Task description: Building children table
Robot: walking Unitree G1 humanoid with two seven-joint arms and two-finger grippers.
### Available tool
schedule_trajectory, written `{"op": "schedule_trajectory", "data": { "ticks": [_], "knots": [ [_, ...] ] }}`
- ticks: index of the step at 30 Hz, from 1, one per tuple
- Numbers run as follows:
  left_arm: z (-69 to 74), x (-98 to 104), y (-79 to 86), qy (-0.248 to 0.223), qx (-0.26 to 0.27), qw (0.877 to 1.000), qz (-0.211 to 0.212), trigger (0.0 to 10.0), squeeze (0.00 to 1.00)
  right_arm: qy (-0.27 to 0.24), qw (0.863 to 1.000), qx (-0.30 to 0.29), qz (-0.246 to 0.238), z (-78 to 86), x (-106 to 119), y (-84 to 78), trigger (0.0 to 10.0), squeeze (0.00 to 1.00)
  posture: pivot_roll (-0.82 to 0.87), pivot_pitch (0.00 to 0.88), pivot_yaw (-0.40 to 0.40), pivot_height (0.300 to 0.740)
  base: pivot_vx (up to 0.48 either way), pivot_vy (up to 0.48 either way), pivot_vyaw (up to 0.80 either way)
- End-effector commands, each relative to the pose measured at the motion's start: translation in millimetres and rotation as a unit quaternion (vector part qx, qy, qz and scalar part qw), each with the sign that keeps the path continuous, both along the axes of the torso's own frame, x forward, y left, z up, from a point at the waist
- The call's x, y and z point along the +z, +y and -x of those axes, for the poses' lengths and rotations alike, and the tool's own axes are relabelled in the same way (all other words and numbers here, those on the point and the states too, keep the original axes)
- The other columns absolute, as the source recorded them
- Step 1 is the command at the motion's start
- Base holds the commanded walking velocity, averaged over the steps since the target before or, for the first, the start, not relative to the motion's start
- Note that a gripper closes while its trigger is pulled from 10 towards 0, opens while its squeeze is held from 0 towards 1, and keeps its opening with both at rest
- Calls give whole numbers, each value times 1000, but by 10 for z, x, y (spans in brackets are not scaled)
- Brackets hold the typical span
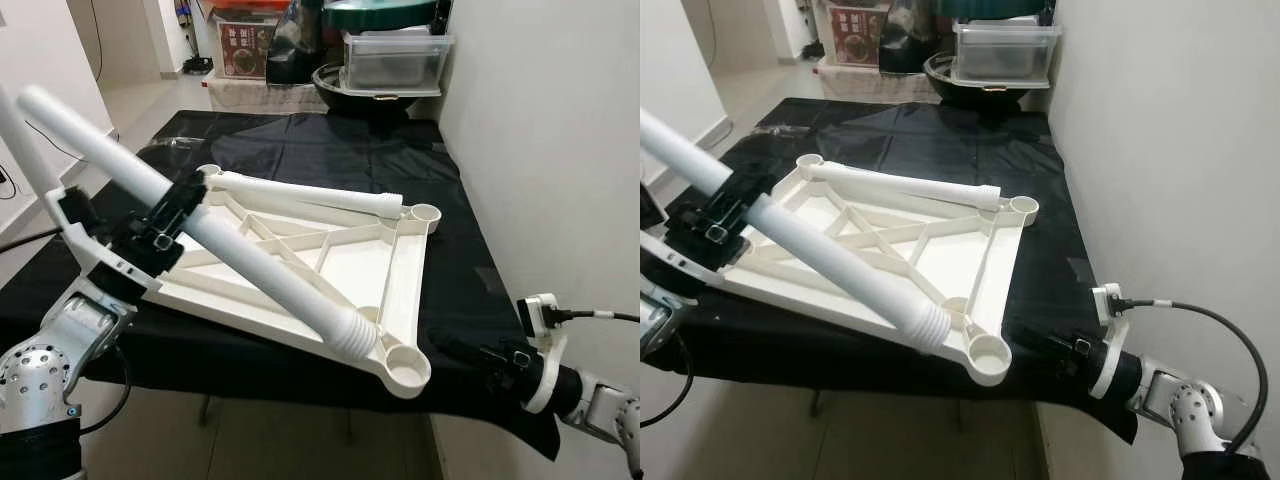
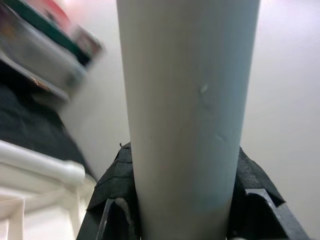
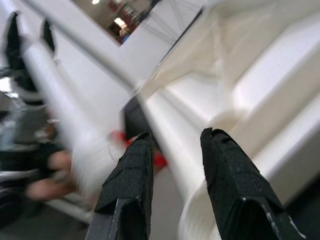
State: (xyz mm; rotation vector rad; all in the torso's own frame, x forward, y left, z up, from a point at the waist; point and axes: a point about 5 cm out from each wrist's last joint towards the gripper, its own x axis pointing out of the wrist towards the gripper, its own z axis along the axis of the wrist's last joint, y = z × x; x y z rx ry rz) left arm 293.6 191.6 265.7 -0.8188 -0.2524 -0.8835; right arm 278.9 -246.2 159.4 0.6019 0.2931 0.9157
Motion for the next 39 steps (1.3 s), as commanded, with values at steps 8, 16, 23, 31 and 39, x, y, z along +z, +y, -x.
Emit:
{"op": "schedule_trajectory", "data": {
  "ticks": [8,16,23,31,39],
  "knots": [
    [-215,298,-432,-76,-59,992,-75,10000,0,-139,990,-30,2,-319,570,403,10000,0,-5,57,-4,740,0,0,0],
    [-323,373,-599,-99,-74,988,-95,10000,0,-192,981,-24,14,-351,690,680,10000,0,-10,43,13,740,0,0,-50],
    [-362,408,-651,-113,-86,984,-107,10000,0,-193,981,20,26,-276,626,781,10000,0,-7,35,18,740,0,0,-675],
    [-389,404,-654,-122,-89,982,-114,10000,0,-199,979,27,26,-270,642,860,10000,0,-5,23,11,740,0,0,-773],
    [-408,435,-642,-135,-85,981,-112,10000,0,-207,978,32,26,-263,655,924,10000,0,1,17,16,740,0,0,-769]
  ]
}}
